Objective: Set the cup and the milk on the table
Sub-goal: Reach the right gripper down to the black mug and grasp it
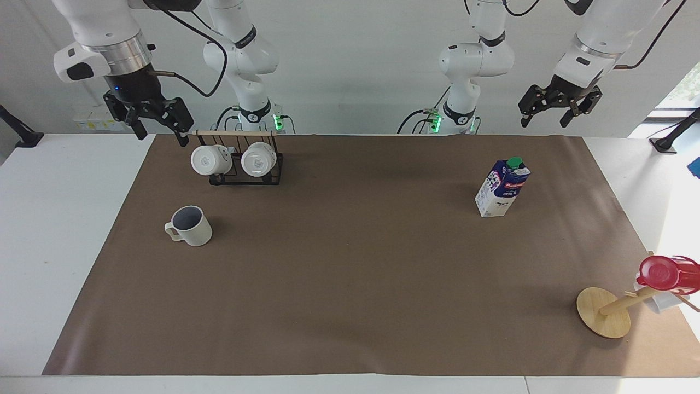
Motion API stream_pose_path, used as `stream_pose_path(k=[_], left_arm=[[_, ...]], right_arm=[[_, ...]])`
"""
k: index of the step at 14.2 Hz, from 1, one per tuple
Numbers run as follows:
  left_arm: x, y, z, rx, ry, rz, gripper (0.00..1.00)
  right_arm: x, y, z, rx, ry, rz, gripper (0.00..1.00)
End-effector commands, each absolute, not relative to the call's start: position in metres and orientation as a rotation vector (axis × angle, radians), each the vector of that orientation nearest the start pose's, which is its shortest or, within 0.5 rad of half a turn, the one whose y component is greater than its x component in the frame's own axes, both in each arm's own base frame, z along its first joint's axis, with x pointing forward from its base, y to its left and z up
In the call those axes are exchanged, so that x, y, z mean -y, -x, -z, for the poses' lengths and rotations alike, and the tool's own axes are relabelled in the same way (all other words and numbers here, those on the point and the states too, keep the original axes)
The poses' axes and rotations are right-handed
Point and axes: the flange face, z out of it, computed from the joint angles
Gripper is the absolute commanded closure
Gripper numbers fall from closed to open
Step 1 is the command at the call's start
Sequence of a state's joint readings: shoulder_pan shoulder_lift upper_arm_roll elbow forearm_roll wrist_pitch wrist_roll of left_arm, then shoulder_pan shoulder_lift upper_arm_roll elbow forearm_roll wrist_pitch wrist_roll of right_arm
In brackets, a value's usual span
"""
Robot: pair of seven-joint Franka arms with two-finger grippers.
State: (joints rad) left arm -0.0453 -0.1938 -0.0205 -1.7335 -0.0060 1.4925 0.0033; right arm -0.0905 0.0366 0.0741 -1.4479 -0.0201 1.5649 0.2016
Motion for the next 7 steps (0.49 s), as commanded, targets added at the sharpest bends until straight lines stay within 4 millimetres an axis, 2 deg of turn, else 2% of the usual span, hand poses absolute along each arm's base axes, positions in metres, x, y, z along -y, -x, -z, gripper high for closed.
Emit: stream_pose_path(k=[1, 6, 7], left_arm=[[0.031, -0.484, -0.645, -0.097, 3.15, -0.073, 0.0], [0.028, -0.484, -0.645, -0.09, 3.151, -0.075, 0.0], [0.028, -0.484, -0.645, -0.09, 3.151, -0.075, 0.0]], right_arm=[[0.016, -0.571, -0.628, -0.219, 3.127, 0.137, 0.0], [0.032, -0.577, -0.556, -0.094, 3.14, 0.113, 0.0], [0.044, -0.577, -0.541, -0.086, 3.142, 0.116, 0.0]])
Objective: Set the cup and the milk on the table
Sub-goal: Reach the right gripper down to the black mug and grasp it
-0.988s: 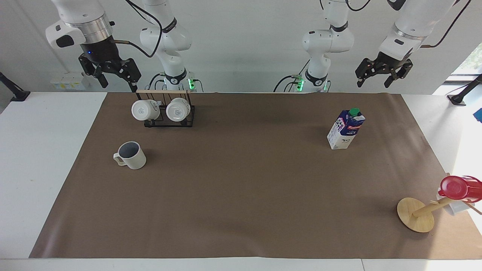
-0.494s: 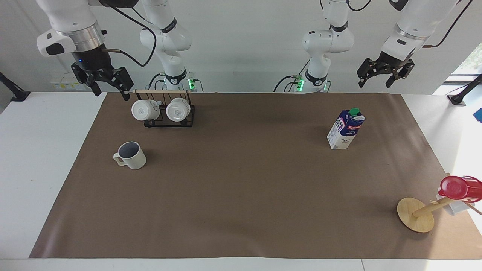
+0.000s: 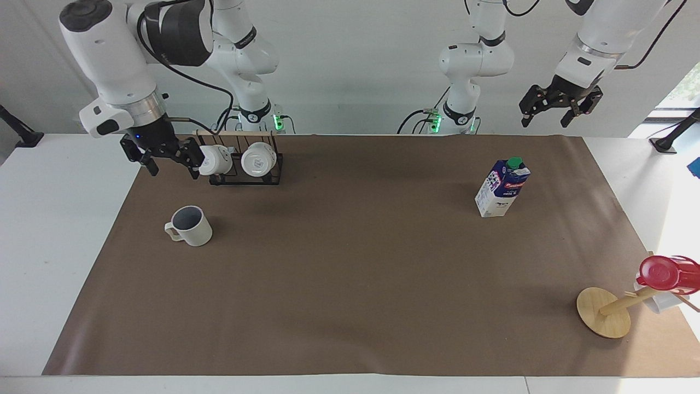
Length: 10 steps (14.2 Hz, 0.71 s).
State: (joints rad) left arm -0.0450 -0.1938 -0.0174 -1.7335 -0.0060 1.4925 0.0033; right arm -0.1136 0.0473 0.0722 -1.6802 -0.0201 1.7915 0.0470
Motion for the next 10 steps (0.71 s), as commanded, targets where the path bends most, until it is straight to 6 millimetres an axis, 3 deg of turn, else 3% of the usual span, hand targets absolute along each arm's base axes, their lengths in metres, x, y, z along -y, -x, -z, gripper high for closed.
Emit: stream_pose_path(k=[1, 6, 10], left_arm=[[0.028, -0.484, -0.645, -0.09, 3.151, -0.075, 0.0], [0.028, -0.484, -0.645, -0.09, 3.151, -0.08, 0.0], [0.028, -0.484, -0.644, -0.09, 3.151, -0.085, 0.0]], right_arm=[[0.051, -0.576, -0.527, -0.077, 3.143, 0.118, 0.0], [0.076, -0.567, -0.461, -0.109, 3.144, 0.082, 0.0], [0.088, -0.567, -0.44, -0.138, 3.144, 0.123, 0.0]])
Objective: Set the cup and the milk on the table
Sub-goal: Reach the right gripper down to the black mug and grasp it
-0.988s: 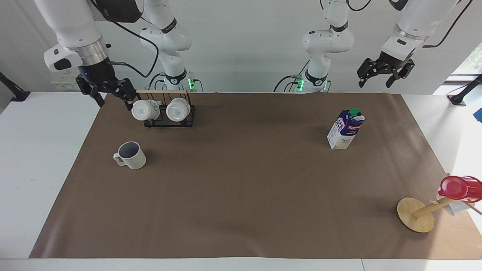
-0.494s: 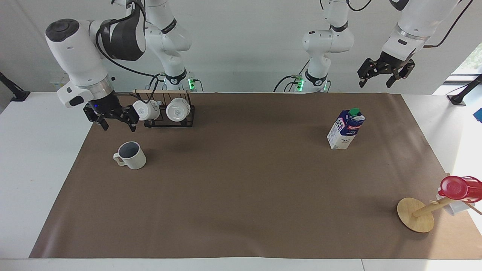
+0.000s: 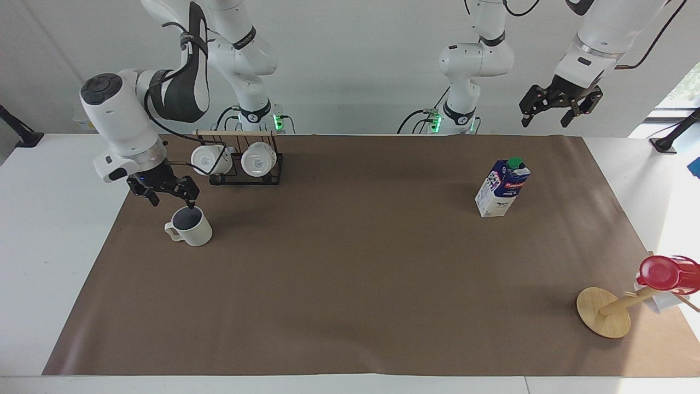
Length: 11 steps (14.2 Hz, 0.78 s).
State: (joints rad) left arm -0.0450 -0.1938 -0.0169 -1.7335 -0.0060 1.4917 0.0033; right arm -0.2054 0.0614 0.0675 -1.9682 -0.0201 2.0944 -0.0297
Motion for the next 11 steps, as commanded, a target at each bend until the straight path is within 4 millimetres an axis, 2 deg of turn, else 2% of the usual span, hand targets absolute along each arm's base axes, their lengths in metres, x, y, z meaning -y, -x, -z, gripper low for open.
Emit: stream_pose_path(k=[1, 3, 5, 10, 11], left_arm=[[0.028, -0.484, -0.644, -0.09, 3.151, -0.085, 0.0], [0.028, -0.484, -0.644, -0.09, 3.15, -0.085, 0.0], [0.028, -0.484, -0.644, -0.093, 3.15, -0.085, 0.0], [0.031, -0.476, -0.638, -0.106, 3.149, -0.088, 0.0], [0.031, -0.473, -0.635, -0.104, 3.149, -0.085, 0.0]], right_arm=[[0.092, -0.564, -0.435, -0.149, 3.145, 0.125, 0.0], [0.094, -0.564, -0.428, -0.149, 3.145, 0.12, 0.0], [0.11, -0.564, -0.402, -0.11, 3.148, 0.134, 0.0], [0.112, -0.559, -0.377, -0.105, 3.146, 0.116, 0.0], [0.112, -0.559, -0.374, -0.105, 3.146, 0.113, 0.04]])
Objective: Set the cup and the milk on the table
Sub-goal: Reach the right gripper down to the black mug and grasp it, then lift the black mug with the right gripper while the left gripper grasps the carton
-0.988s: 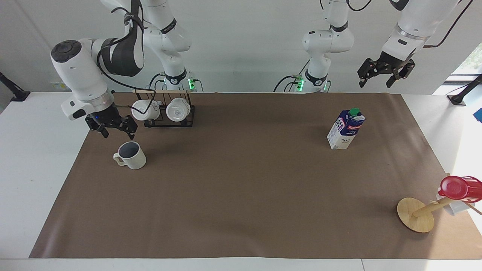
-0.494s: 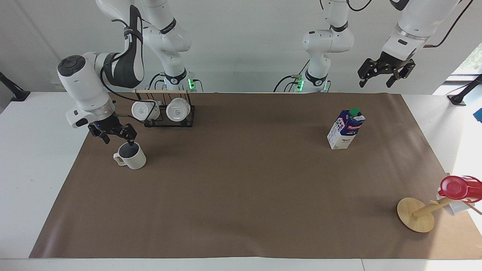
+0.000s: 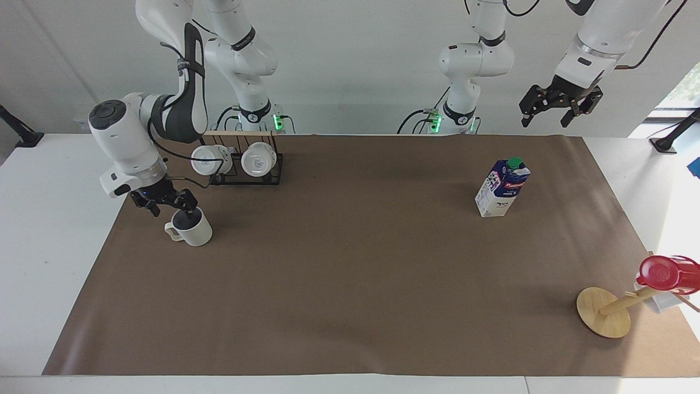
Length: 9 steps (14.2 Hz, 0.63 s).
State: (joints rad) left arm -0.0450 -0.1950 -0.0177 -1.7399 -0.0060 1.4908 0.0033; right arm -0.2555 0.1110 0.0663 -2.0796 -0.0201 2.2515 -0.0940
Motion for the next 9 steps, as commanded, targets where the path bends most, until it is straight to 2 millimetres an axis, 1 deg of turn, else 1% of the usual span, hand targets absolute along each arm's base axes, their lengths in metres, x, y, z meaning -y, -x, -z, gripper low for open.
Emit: stream_pose_path(k=[1, 2, 3, 6, 7, 8, 9], left_arm=[[0.029, -0.471, -0.628, -0.096, 3.149, -0.087, 0.0], [0.028, -0.467, -0.621, -0.098, 3.149, -0.073, 0.0], [0.027, -0.463, -0.615, -0.095, 3.15, -0.056, 0.0], [0.026, -0.462, -0.593, -0.1, 3.15, -0.056, 0.0], [0.026, -0.464, -0.586, -0.1, 3.15, -0.044, 0.0], [0.027, -0.466, -0.577, -0.101, 3.15, -0.027, 0.0], [0.028, -0.467, -0.567, -0.106, 3.149, -0.015, 0.0]], right_arm=[[0.113, -0.561, -0.367, -0.105, 3.145, 0.116, 0.06], [0.114, -0.563, -0.361, -0.103, 3.144, 0.119, 0.11], [0.119, -0.562, -0.362, -0.101, 3.145, 0.121, 0.13], [0.12, -0.561, -0.36, -0.089, 3.145, 0.107, 0.34], [0.12, -0.561, -0.36, -0.067, 3.146, 0.104, 0.43], [0.12, -0.56, -0.36, -0.064, 3.145, 0.095, 0.55], [0.12, -0.559, -0.361, -0.066, 3.144, 0.088, 0.71]])
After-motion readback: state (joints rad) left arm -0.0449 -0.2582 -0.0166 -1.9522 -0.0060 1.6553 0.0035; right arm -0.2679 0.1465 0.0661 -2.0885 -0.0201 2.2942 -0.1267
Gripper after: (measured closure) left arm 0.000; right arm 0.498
